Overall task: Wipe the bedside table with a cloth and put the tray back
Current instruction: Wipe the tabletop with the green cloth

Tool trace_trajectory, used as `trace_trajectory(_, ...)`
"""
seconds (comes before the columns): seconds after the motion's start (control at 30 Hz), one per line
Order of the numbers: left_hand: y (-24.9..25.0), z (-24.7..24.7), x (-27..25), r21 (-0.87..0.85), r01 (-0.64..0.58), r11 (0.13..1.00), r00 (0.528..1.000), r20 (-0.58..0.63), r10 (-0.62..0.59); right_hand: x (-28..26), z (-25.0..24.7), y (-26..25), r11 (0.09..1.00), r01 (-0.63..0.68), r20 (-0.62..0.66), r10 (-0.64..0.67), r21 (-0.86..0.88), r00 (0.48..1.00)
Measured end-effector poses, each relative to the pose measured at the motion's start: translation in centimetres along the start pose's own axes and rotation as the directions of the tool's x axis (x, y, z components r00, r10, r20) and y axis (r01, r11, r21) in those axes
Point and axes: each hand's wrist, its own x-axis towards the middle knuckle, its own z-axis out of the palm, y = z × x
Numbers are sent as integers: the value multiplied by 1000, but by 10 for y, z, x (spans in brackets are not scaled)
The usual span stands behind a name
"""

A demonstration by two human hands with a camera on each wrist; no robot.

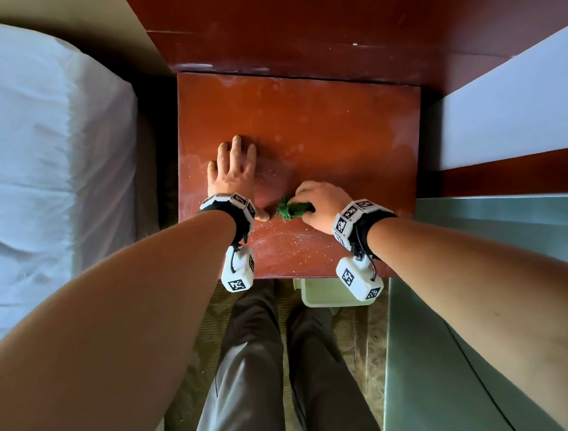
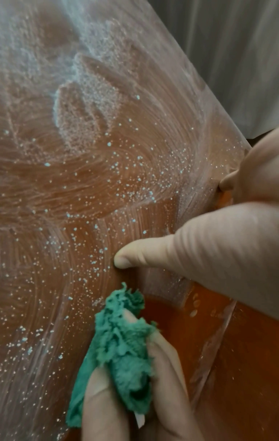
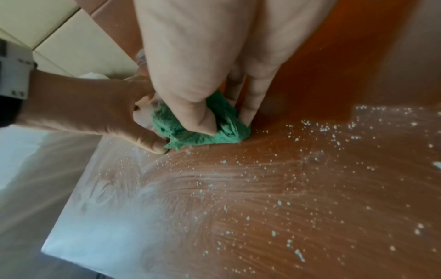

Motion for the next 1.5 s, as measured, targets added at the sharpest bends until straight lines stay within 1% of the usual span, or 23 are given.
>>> trace_trajectory(0.1,-6,-2,-1,-30,-31,999,999,-25,31,3,-4,-3,999,3,105,0,-34,994)
trace_trajectory(0.17,-13,-4,-4,-53,-47,997,998,-53,44,5,-10,-4,999,-35,119,37,-16,992)
trace_trajectory(0.2,-18,-5,-6,-62,-41,997,997,-68,37,6,-14,-3,997,-73,76,71,28,995)
trace_trajectory(0.27,-32,-8,-10,-64,-8,998,996,-88,3,11,-23,-6,973,-155,-120,176,169,977)
trace_trajectory(0.33,-46,-9,-13,-63,26,998,997,-70,-30,18,-32,-6,940,-211,-348,299,269,888)
trace_trajectory(0.37,-52,-7,-14,-59,32,998,998,-53,-35,23,-37,-5,922,-247,-410,358,299,839)
trace_trajectory(0.43,-60,-3,-16,-12,24,1000,1000,-20,-25,32,-45,-2,884,-333,-454,456,327,766)
trace_trajectory(0.5,-64,2,-17,50,2,999,1000,-15,-2,42,-49,0,858,-399,-457,511,325,728)
trace_trajectory(0.53,-65,5,-17,74,-6,997,1000,-22,7,45,-50,1,852,-419,-443,522,314,729)
trace_trajectory(0.6,-65,7,-16,107,-13,994,999,-28,16,51,-47,0,853,-437,-403,521,286,753)
trace_trajectory(0.67,-65,7,-17,105,-10,994,1000,-19,12,52,-41,-5,869,-424,-403,495,256,770)
trace_trajectory(0.8,-64,7,-15,87,3,996,1000,-7,-3,45,-26,-16,936,-294,-422,350,194,836)
trace_trajectory(0.9,-63,7,-14,83,16,996,1000,2,-16,38,-12,-24,968,-202,-388,245,149,888)
trace_trajectory(0.97,-63,6,-14,81,17,997,1000,4,-17,30,-4,-28,986,-142,-325,164,91,931)
trace_trajectory(1.03,-63,7,-15,84,16,996,1000,-2,-16,23,4,-32,997,-72,-211,78,35,974)
trace_trajectory(1.13,-65,8,-15,90,5,996,1000,-16,-4,15,14,-40,998,5,-55,-9,-61,998)
trace_trajectory(1.2,-65,8,-15,86,3,996,1000,-17,-1,14,17,-42,997,16,-17,-17,-72,1000)
trace_trajectory(1.23,-65,8,-14,86,2,996,1000,-15,-1,14,16,-43,1000,5,-20,-6,-29,1000)
trace_trajectory(1.27,-65,8,-14,87,2,996,1000,-14,-1,15,14,-43,999,-18,-39,19,39,999)
trace_trajectory(1.33,-65,9,-14,87,2,996,1000,-14,-1,18,4,-40,982,-78,-147,103,170,984)
trace_trajectory(1.37,-66,9,-14,84,1,996,1000,-17,0,21,-3,-38,972,-111,-224,158,209,962)
trace_trajectory(1.43,-66,9,-15,81,1,997,1000,-18,1,32,-20,-29,949,-189,-372,275,252,887)
trace_trajectory(1.5,-67,8,-15,77,2,997,1000,-11,-1,45,-35,-21,911,-283,-448,397,301,801)
